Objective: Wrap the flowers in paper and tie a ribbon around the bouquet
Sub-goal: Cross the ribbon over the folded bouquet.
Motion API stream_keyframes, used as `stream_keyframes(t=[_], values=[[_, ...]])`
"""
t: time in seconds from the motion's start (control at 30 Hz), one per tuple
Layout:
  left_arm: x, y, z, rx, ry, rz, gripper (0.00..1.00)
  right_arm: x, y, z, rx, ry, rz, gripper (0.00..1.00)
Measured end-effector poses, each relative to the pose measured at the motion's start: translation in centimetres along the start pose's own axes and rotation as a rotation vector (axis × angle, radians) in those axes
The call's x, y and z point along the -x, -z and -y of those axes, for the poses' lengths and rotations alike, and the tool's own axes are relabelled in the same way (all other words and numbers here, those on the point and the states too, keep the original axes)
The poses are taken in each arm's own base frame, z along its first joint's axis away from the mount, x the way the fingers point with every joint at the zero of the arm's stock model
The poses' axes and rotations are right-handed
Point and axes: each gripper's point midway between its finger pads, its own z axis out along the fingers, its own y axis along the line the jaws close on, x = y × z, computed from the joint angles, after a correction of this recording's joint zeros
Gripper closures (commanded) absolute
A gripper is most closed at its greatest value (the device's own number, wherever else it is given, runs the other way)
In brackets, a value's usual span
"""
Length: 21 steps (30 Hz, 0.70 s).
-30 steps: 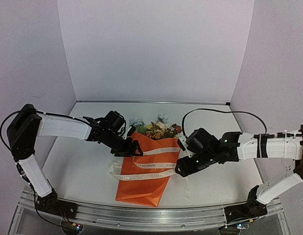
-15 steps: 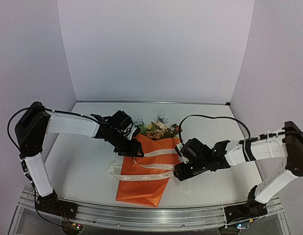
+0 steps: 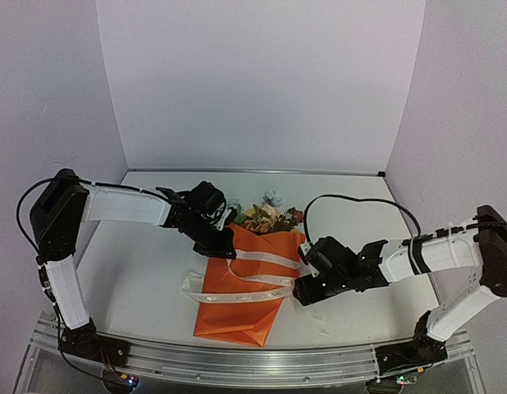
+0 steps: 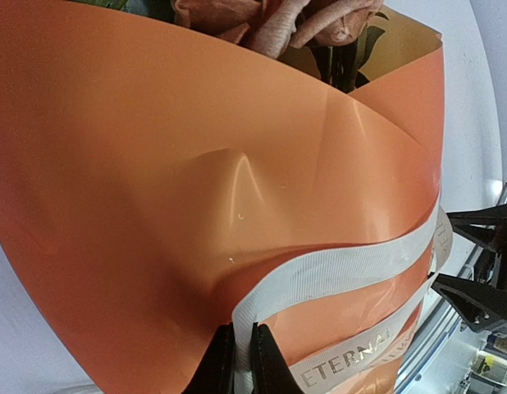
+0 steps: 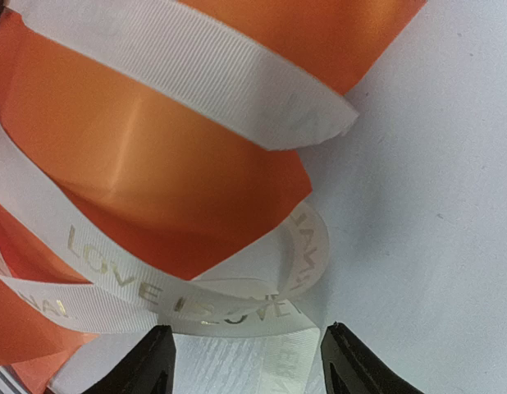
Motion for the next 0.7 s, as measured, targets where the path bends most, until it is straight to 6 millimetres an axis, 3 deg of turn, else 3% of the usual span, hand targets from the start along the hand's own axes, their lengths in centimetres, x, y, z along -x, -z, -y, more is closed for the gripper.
stream_keyframes(t=[0.2,0.37,0.6,0.7], values=[[0.3,0.1,-0.1,0.01,0.0,0.012,0.99,0.5,1.6,0.6,-0.006,-0.031,0.054,0.42],[0.7,0.2,-0.6,0.031,0.012,0.027,1.0,-0.4,0.5,1.1,-0.03,-0.043,0.025,0.5],[2.7,1.1,-1.2,0.031,0.049,0.073,1.0,-1.6,-1.0,1.7,-0.055,-0.04,-0.009,0.49],[3.5,1.5,-1.1,0.025,0.057,0.09,1.0,-1.1,-1.7,1.5,-0.065,-0.03,-0.003,0.55]])
